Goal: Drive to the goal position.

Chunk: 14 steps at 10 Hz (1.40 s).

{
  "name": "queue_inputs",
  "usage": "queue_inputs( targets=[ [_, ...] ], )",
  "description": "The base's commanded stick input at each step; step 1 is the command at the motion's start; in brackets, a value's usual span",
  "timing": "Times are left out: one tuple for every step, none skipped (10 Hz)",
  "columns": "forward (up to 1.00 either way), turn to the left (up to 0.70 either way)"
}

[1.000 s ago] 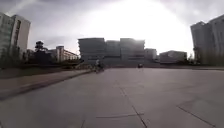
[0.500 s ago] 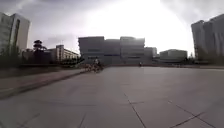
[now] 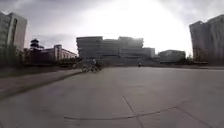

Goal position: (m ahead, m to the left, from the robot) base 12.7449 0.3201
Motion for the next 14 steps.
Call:
queue_inputs(
  targets=[
    [0.85,0.0],
    [0.85,0.0],
    [0.85,0.0],
    [0.85,0.0],
    [0.85,0.0],
    [0.85,0.0],
    [0.85,0.0],
    [0.85,0.0],
    [0.85,0.0],
    [0.85,0.0],
    [0.85,0.0],
    [0.85,0.0],
    [0.85,0.0],
    [0.85,0.0]
  ],
)
